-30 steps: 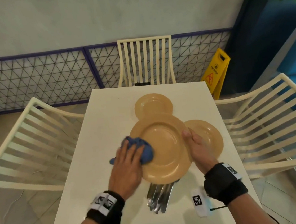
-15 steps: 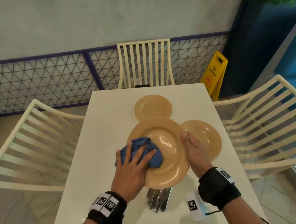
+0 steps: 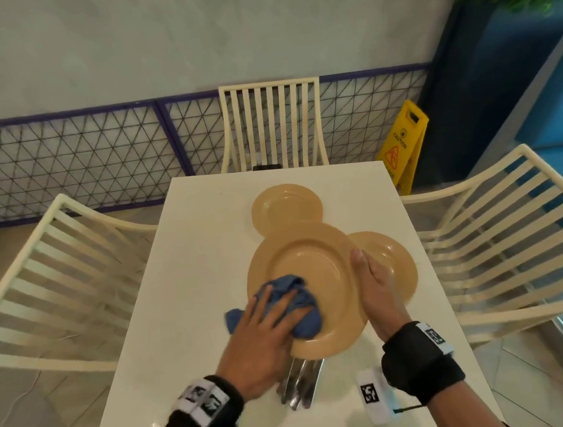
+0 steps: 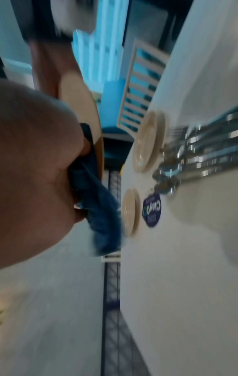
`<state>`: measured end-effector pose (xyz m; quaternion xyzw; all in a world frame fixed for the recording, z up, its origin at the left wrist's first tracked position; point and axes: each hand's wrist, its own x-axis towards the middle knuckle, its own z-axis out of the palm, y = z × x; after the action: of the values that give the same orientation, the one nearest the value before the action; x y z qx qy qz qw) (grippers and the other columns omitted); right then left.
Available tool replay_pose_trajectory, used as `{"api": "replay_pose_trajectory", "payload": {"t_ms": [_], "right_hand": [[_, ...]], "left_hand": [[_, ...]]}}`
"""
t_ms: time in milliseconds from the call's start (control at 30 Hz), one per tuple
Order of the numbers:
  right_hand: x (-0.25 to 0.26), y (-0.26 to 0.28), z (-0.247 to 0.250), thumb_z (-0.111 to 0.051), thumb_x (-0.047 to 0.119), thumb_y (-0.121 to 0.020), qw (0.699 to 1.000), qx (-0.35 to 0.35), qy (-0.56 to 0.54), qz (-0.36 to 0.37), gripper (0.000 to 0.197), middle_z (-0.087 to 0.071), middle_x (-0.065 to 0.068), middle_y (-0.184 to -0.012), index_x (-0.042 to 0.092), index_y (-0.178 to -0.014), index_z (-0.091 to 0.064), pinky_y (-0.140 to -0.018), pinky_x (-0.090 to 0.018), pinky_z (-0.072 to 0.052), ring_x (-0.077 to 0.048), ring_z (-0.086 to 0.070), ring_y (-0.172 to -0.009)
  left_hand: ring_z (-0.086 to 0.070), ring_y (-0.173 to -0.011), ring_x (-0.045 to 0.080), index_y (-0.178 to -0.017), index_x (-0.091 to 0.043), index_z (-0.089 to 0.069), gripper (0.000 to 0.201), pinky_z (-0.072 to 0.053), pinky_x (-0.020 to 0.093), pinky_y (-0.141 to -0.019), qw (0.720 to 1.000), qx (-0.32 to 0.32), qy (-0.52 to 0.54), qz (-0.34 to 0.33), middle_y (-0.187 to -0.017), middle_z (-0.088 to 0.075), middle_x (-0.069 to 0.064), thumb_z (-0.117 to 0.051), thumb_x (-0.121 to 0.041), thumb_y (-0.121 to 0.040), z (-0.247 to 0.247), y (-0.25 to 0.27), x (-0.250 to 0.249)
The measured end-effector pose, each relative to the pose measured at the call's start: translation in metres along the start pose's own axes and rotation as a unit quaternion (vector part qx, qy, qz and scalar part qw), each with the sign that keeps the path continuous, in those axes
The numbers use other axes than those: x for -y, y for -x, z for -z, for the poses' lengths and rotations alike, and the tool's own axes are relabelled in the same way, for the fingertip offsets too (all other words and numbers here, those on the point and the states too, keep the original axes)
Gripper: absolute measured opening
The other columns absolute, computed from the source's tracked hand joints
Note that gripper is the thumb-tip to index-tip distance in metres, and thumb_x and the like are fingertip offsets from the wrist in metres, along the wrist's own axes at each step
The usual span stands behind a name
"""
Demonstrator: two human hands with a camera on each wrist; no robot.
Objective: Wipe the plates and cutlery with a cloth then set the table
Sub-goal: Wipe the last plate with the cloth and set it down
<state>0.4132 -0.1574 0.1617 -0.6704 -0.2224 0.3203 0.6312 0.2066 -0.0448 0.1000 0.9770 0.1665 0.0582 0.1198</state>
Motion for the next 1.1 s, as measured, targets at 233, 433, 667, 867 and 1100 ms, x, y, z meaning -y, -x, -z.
{"api": "replay_pose_trajectory", "payload": {"t_ms": [233,433,667,867,1100], "right_hand": [[-0.002,0.011,-0.044,-0.035,0.04,-0.106,0.998,0.056,0.008,0.031,0.04,-0.072,0.005,-0.119,0.023,-0.126,-0.065,-0.099,-0.031,-0.052,-0.01,-0.065,-0.115],[0.0,-0.008,-0.013,-0.039,0.044,-0.105,0.998,-0.047,-0.021,0.019,0.041,-0.073,-0.013,-0.101,0.016,-0.103,-0.068,-0.094,-0.054,-0.054,-0.023,-0.07,-0.1],[0.0,0.012,-0.018,-0.035,0.042,-0.106,0.999,0.005,-0.027,0.024,0.037,-0.074,-0.004,-0.102,0.026,-0.109,-0.068,-0.088,-0.043,-0.057,-0.024,-0.07,-0.1],[0.013,-0.013,-0.024,-0.036,0.048,-0.104,0.998,-0.037,-0.011,0.055,0.045,-0.075,-0.003,-0.109,0.018,-0.114,-0.068,-0.092,-0.038,-0.057,-0.022,-0.069,-0.108],[0.015,-0.012,-0.01,-0.037,0.05,-0.104,0.999,-0.011,0.004,0.033,0.037,-0.075,-0.002,-0.1,0.031,-0.105,-0.069,-0.09,-0.051,-0.057,-0.021,-0.071,-0.096]], "left_hand": [[0.026,-0.148,0.004,-0.158,-0.034,-0.018,0.062,-0.015,0.055,-0.124,0.977,-0.135,0.109,0.12,-0.167,-0.002,-0.011,-0.04,-0.017,-0.102,0.036,-0.072,-0.017],[0.003,-0.156,0.017,-0.158,-0.039,-0.014,0.053,-0.005,0.044,-0.127,0.994,-0.03,0.099,0.031,-0.168,-0.009,-0.013,-0.027,-0.036,-0.107,0.013,-0.04,-0.054],[0.016,-0.153,0.027,-0.158,-0.034,-0.013,0.062,-0.019,0.056,-0.123,0.993,-0.037,0.04,0.1,-0.169,-0.006,-0.004,-0.037,-0.025,-0.102,0.038,-0.064,0.022],[0.021,-0.152,0.012,-0.159,-0.037,-0.009,0.058,-0.001,0.04,-0.126,0.981,-0.077,0.167,0.065,-0.168,0.007,-0.013,-0.032,-0.031,-0.107,0.037,-0.084,-0.064],[0.012,-0.154,0.018,-0.158,-0.033,-0.017,0.054,-0.008,0.049,-0.126,0.986,-0.075,0.113,0.102,-0.168,-0.007,-0.008,-0.027,-0.033,-0.105,0.032,-0.078,0.016]]}}
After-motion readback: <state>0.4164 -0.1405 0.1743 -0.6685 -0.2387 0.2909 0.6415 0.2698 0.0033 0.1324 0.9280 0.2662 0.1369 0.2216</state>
